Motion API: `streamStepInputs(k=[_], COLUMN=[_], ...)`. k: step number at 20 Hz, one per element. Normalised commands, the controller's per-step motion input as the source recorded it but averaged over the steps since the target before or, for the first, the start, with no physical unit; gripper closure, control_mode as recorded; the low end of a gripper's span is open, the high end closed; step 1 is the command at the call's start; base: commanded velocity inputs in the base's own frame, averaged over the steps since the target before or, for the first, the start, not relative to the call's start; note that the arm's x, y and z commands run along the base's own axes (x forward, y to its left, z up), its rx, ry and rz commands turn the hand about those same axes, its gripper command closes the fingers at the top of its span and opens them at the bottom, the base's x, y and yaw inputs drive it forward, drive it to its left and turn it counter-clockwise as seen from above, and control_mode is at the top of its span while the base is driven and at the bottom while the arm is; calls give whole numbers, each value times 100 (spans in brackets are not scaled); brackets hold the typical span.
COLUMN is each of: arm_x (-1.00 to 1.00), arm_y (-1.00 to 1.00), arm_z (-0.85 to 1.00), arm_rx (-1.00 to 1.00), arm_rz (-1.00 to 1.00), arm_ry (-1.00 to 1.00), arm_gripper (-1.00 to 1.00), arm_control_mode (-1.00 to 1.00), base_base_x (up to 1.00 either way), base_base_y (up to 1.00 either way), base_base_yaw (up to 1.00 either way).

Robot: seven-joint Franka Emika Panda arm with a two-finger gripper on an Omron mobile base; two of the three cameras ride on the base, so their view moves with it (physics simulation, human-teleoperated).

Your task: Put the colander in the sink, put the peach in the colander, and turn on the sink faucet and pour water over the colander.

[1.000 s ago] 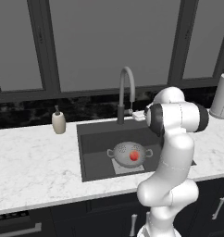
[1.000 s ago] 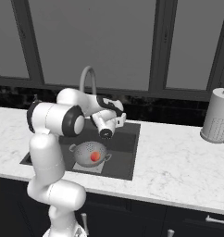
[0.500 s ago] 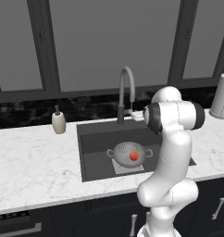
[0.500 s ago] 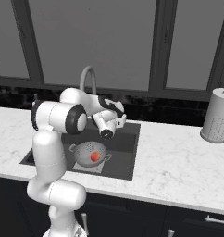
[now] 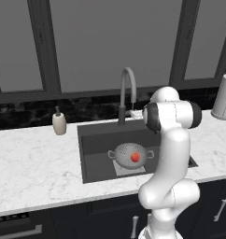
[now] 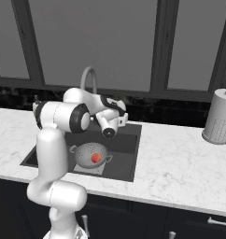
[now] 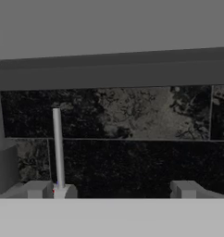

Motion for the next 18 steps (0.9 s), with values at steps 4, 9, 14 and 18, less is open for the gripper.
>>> streamStepInputs(k=[4,9,14,18], arm_x=[25,6,0,6], arm_y=[0,0,0,9], arm_z=[0,0,0,0], arm_rx=[0,0,0,0], arm_rz=[0,0,0,0], arm_ry=[0,0,0,0], arm_gripper=[-100,-100,-100,-100], arm_control_mode=[-100,-100,-100,-100], base_base_x=[0,0,0,0], base_base_y=[0,0,0,0], base_base_yaw=[0,0,0,0])
